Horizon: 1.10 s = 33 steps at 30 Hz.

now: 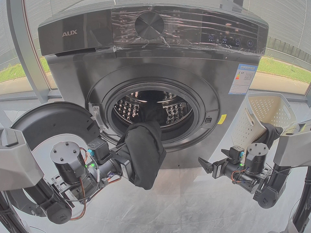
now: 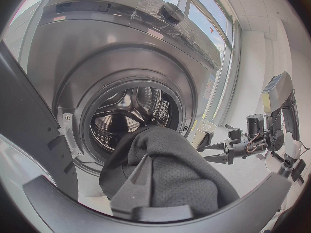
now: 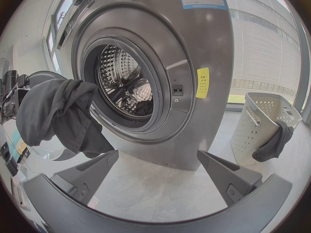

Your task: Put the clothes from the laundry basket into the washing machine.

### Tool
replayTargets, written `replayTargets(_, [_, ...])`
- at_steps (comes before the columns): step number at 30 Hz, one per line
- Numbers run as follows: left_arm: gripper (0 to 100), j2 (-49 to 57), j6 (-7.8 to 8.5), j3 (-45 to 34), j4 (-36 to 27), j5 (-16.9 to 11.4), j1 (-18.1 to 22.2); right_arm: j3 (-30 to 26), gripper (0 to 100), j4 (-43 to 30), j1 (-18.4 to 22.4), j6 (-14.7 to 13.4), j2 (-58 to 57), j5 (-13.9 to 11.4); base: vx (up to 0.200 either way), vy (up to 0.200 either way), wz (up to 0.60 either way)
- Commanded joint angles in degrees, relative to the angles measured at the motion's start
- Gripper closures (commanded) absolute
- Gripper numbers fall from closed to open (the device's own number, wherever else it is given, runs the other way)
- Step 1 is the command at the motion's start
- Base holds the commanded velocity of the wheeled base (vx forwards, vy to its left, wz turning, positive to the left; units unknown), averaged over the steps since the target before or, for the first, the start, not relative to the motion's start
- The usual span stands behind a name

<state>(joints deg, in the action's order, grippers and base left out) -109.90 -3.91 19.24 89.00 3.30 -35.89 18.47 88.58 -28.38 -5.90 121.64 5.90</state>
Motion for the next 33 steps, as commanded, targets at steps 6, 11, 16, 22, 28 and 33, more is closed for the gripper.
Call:
replayTargets(6, [100, -1.11, -0.04, -0.16, 0.38, 0.12, -0.15, 0.08, 0, 0.02, -0.01, 0.01, 0.09, -0.01, 0.100, 0.000, 0.00])
replayTargets(11, [100, -1.37, -0.04, -0.08, 0.38, 0.21, -0.41, -0.01, 0, 0.02, -0.01, 0.01, -0.08, -0.01, 0.000, 0.000, 0.00])
replayTargets(16, [100, -1.64, -0.04, -0.16, 0.38, 0.21, -0.50, -0.10, 0, 0.02, -0.10, 0.01, -0.08, -0.01, 0.000, 0.000, 0.00])
replayTargets(22, [100, -2.34, 0.13, 0.45, 0.38, 0.92, -0.59, -0.36, 0, -0.07, -0.71, 0.01, -0.35, -0.01, 0.000, 0.000, 0.00])
replayTargets(28, [100, -7.35, 0.57, 4.32, 0.47, 2.41, -1.55, -0.63, 0, -0.42, -2.56, -0.16, -1.49, 0.16, 0.000, 0.000, 0.00])
replayTargets(33, [100, -13.76, 0.05, 9.94, 0.12, 2.06, -2.08, -0.89, 0, -0.25, -3.79, -0.25, -1.58, 0.34, 0.000, 0.000, 0.00])
